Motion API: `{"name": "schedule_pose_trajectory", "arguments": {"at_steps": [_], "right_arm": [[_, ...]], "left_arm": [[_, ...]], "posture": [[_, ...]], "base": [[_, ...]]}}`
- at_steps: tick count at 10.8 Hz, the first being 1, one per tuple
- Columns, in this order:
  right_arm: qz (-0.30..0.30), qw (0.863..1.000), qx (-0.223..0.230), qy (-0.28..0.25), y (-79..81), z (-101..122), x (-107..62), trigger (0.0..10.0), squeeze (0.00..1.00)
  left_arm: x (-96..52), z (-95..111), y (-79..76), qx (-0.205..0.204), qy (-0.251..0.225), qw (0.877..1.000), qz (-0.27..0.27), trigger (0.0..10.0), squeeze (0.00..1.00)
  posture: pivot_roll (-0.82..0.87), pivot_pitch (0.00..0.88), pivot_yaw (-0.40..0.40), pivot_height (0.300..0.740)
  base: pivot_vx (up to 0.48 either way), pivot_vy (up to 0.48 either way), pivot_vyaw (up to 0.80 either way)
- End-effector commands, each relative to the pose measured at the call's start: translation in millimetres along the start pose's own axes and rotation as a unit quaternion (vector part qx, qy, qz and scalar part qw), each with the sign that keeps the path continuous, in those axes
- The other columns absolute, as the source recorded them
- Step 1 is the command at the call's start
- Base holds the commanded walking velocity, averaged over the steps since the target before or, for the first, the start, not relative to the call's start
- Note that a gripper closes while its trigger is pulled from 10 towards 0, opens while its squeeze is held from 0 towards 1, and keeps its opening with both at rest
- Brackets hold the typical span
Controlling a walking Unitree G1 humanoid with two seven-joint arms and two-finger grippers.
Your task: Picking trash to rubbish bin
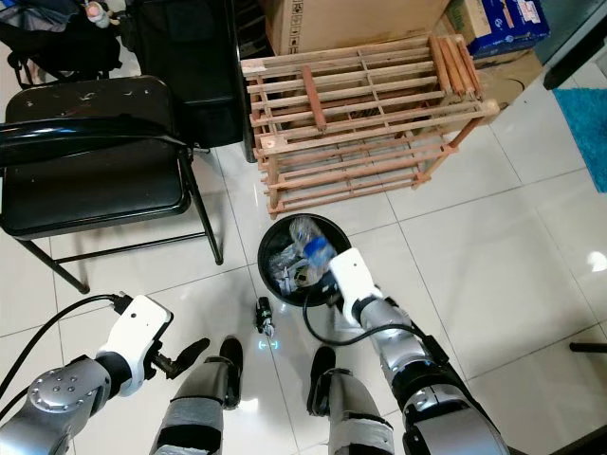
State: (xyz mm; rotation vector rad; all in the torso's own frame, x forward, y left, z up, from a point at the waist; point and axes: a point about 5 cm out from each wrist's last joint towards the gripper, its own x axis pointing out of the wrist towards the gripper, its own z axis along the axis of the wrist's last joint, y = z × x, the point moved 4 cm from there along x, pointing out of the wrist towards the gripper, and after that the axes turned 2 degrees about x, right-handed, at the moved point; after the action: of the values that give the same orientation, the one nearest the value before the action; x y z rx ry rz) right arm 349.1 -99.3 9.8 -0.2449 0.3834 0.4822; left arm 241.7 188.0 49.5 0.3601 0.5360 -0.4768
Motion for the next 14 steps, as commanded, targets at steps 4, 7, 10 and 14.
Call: {"name": "schedule_pose_trajectory", "arguments": {"at_steps": [4, 7, 10, 14], "right_arm": [[0.028, 0.999, -0.005, 0.041, 21.3, -18, 1.3, 10.0, 0.00], [0.019, 0.999, -0.024, 0.036, 21.4, -15, 3.3, 10.0, 0.00], [-0.008, 1.000, 0.003, -0.018, 12.9, 6, 5.8, 10.0, 0.00], [-0.009, 1.000, 0.016, -0.024, 10.5, 6, 4.9, 10.0, 1.00]], "left_arm": [[-2.1, -10, -9.1, -0.003, 0.017, 1.000, -0.019, 10.0, 0.00], [-0.2, -9, -11.6, -0.005, 0.015, 1.000, -0.021, 10.0, 0.00], [0.3, -10, -13.7, -0.006, 0.016, 1.000, -0.024, 10.0, 0.00], [1.2, -12, -14.4, -0.005, 0.018, 1.000, -0.024, 10.0, 0.00]], "posture": [[0.50, 0.475, -0.119, 0.740], [0.49, 0.472, -0.122, 0.740], [0.49, 0.472, -0.123, 0.740], [0.49, 0.472, -0.123, 0.740]], "base": [[0.000, 0.000, 0.00], [0.000, 0.000, 0.00], [0.000, 0.000, 0.00], [0.000, 0.000, 0.00]]}}
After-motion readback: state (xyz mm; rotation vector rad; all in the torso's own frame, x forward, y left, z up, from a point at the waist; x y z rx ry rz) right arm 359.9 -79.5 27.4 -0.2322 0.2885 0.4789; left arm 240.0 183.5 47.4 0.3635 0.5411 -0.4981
